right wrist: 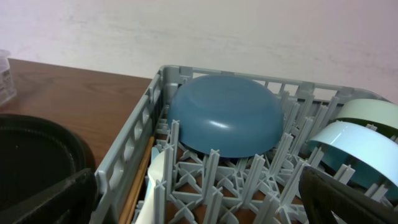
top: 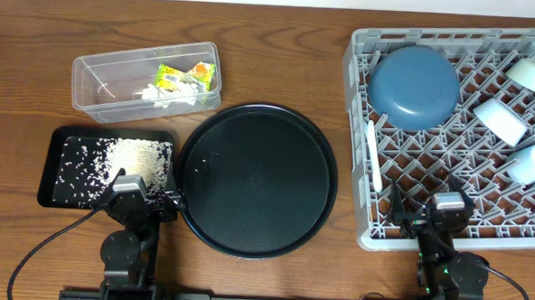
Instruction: Sort waste into correct bins and load items into the dishwasher rack
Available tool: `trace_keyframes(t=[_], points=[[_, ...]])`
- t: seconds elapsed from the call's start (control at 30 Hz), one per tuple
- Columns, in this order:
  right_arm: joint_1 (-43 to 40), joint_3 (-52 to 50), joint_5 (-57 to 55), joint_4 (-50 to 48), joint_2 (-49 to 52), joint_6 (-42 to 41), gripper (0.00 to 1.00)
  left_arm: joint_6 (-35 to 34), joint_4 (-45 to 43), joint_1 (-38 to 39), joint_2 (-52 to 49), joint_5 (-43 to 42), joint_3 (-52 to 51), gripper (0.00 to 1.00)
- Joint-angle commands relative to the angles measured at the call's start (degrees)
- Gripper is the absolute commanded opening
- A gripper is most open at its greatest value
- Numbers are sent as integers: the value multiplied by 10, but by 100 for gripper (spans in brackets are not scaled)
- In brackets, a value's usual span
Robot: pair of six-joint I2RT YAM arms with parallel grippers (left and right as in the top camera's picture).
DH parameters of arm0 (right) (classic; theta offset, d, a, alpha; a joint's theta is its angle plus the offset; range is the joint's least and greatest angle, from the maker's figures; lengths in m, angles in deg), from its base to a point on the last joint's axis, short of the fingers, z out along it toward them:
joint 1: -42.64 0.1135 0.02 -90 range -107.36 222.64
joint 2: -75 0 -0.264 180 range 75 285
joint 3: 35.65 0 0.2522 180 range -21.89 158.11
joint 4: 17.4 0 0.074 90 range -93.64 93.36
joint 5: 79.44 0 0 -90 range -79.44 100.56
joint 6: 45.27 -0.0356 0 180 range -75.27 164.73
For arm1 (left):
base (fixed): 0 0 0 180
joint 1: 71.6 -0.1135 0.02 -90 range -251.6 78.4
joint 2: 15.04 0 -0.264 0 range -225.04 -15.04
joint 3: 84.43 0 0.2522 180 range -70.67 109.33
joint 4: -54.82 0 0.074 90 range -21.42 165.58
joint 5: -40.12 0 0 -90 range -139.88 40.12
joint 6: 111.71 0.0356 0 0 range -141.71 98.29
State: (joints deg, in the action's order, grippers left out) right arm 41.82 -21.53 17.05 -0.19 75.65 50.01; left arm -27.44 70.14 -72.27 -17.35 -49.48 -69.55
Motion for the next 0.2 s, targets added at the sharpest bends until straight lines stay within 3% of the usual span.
trace_keyframes(t=[0.0,0.17], points=[[3,0,4,2,-3,8,99,8,27,-2,-2,12,-8,98],[3,0,4,2,-3,8,99,8,27,-2,-2,12,-8,98]])
